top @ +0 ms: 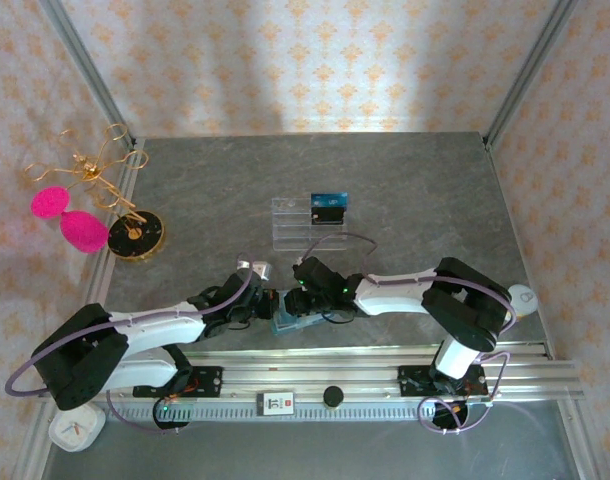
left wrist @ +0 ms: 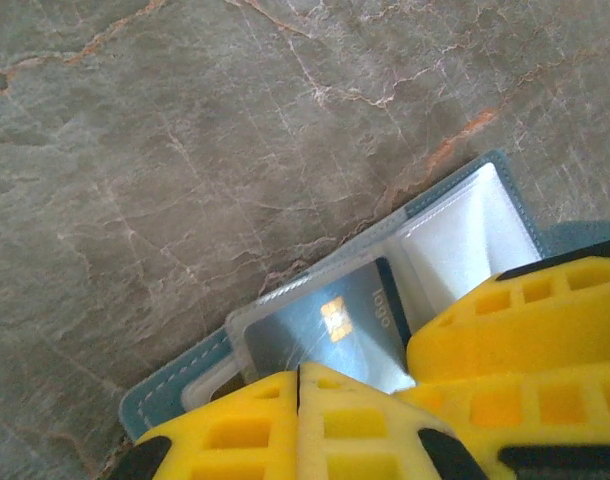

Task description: Take the credit cards out of the card holder

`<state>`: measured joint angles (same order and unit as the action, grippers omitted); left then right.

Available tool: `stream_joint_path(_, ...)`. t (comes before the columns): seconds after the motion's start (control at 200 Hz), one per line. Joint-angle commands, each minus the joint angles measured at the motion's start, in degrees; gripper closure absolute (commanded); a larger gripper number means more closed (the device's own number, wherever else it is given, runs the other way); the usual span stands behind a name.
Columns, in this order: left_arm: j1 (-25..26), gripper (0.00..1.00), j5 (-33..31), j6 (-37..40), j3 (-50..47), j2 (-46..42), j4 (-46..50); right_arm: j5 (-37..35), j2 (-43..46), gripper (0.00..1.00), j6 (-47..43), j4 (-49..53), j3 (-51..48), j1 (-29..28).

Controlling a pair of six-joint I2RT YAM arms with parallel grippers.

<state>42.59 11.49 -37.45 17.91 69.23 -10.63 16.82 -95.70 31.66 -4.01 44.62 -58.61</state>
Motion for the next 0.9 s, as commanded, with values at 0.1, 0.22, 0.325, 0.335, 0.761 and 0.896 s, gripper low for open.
stream_joint_path(0.1, -0.43, 1.0, -1.45, 0.62, -0.71, -1.12, 2.03, -9.74, 2.0, 0.72, 1.09, 6.27, -0.45, 0.0)
stream_joint_path(0.22, -0.54, 1.0, -1.63, 1.14, -0.31, -1.77, 2.99, -10.4, 2.47, 0.71, 0.51, 7.45, 0.57, -0.36)
stream_joint_path(0.325, -0.46, 1.0, -1.6, 1.3, 0.55, -3.29, 4.05, -10.97, 3.45, 0.7, 0.26, 8.06, 1.08, -0.48)
stream_joint_path(0.335, -0.46, 1.0, -1.57, 1.32, 0.66, -3.64, 4.18, -10.87, 3.69, 0.7, 0.18, 7.95, 1.06, -0.52)
stream_joint_path(0.761, 3.92, 1.0, -1.71, -0.25, 4.28, 1.87, -0.82, -0.22, 4.52, 0.71, -1.34, 4.88, 0.99, 2.55)
stream_joint_path(0.896, 3.66, 1.0, -4.7, -0.18, 3.18, 1.65, 0.79, 0.25, 3.97, 0.71, 0.24, 3.52, -1.05, 4.28)
